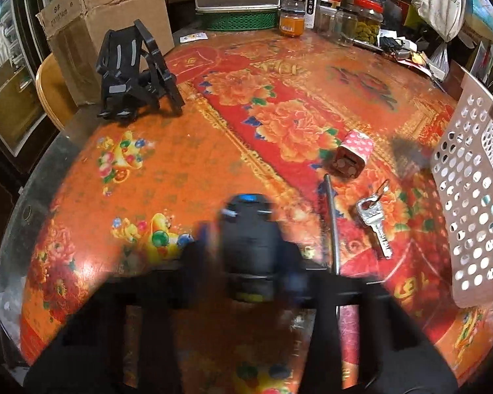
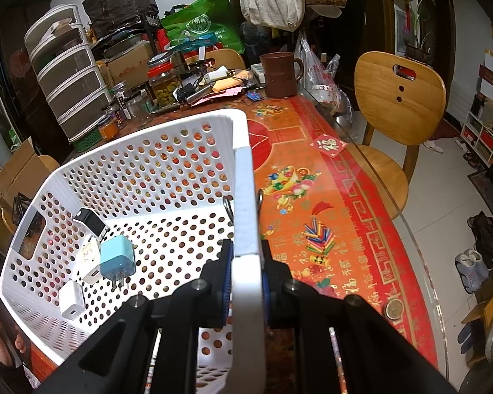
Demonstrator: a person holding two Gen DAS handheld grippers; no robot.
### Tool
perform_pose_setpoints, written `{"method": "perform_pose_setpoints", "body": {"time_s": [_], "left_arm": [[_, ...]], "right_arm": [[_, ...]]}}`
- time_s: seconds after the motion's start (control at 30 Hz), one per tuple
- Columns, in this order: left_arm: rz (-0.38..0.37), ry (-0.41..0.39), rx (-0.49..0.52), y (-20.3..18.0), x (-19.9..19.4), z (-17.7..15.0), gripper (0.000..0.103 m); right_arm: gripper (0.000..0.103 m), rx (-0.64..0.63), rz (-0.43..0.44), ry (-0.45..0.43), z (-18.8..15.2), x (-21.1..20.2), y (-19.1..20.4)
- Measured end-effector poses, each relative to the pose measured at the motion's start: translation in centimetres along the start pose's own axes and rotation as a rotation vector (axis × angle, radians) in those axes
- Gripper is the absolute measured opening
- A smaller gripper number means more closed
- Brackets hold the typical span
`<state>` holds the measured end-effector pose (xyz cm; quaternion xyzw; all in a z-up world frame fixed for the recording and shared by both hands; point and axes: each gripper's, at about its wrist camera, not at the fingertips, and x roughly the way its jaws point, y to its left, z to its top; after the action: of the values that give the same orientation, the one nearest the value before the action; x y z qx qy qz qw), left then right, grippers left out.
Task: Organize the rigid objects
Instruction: 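Carry the black toy car into the basket with the left tool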
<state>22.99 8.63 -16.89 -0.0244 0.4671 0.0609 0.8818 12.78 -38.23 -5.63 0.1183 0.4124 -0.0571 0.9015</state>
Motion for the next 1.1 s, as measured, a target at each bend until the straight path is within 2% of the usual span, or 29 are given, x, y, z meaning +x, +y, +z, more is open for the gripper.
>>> {"method": "perform_pose_setpoints", "body": {"time_s": [0.13, 0.33, 0.57, 0.67, 0.83, 1.1], "left_arm": [[0.13, -0.135, 0.044, -1.1, -3.1, 0.4, 0.027], [0.206, -0.259, 0.091, -2.9, -8.0, 2.1, 0.027], [0.17, -0.297, 0.121, -4.8, -12.3, 4.1, 0.027], [0.168, -0.331, 0.166, -7.1, -14.1, 4.4, 0.027], [0.166, -0.341, 0.196, -9.8, -16.0, 5.4, 0.027], [0.058, -0.353, 0.288, -15.6, -19.0, 6.2, 0.027]], "right_arm": [[0.013, 0.0, 0.003, 0.0, 0.0, 0.0, 0.0], [0.013, -0.005, 0.002, 0.0, -0.1, 0.0, 0.1], [0.013, 0.001, 0.01, -0.002, -0.2, 0.0, 0.1], [0.013, 0.0, 0.016, -0.001, -0.2, 0.0, 0.1], [0.013, -0.001, 0.02, 0.002, -0.1, 0.1, -0.1], [0.013, 0.0, 0.026, 0.004, 0.1, 0.1, -0.1]]}}
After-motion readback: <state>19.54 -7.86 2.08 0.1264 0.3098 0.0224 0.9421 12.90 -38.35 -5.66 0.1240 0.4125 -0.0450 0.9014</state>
